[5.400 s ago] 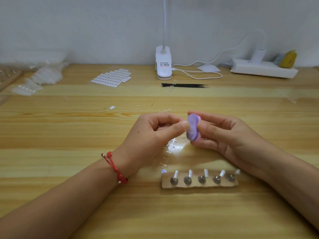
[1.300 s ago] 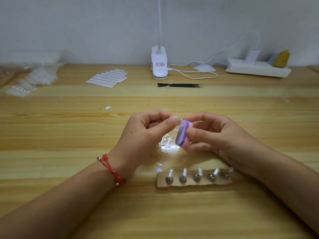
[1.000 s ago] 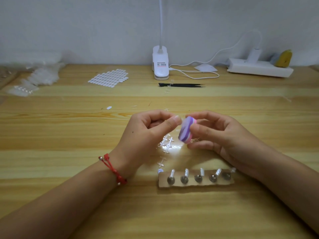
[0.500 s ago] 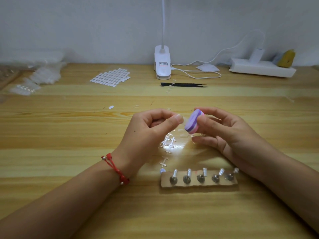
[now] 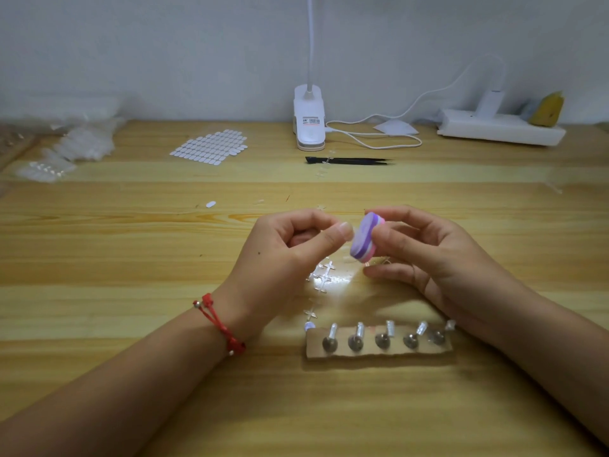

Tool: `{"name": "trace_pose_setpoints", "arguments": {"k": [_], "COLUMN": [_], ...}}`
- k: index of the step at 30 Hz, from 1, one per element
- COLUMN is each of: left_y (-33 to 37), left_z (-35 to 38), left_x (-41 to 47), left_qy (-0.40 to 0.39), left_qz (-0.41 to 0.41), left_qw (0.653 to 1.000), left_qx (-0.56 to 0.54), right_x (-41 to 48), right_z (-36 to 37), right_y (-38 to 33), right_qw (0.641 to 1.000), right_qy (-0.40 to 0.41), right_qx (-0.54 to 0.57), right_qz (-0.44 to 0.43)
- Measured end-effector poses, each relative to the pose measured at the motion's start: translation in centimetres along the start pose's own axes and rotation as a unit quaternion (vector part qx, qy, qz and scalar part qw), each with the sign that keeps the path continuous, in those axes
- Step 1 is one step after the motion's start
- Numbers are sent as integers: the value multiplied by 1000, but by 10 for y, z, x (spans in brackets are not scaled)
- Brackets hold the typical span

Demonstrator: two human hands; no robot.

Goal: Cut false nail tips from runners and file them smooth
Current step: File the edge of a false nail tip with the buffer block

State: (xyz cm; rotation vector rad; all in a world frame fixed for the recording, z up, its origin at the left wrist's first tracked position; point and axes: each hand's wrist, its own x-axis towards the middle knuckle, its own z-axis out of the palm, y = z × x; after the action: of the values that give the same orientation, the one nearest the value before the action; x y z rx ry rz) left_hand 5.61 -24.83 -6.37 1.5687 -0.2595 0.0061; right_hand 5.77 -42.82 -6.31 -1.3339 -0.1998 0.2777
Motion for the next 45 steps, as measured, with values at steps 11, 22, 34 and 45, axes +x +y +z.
{"name": "trace_pose_setpoints", "arguments": {"k": [11, 22, 34, 45], "left_y": [1, 0, 0, 0], "left_z": [1, 0, -1, -2], "left_x": [-1, 0, 0, 0], "left_qy": [3, -1, -12, -14], "left_qz": [4, -2, -9, -15], "left_qw": [1000, 1000, 1000, 1000], "left_qx": [3, -4, -3, -3], "right_x": [1, 0, 1, 2], "right_z": [1, -1, -3, -4], "right_y": [-2, -3, -3, -3], "right_qw": [999, 996, 998, 995], "right_qy": [-40, -81, -56, -84], "right_qx": [-21, -35, -18, -23], "right_qz": [16, 26, 20, 43]}}
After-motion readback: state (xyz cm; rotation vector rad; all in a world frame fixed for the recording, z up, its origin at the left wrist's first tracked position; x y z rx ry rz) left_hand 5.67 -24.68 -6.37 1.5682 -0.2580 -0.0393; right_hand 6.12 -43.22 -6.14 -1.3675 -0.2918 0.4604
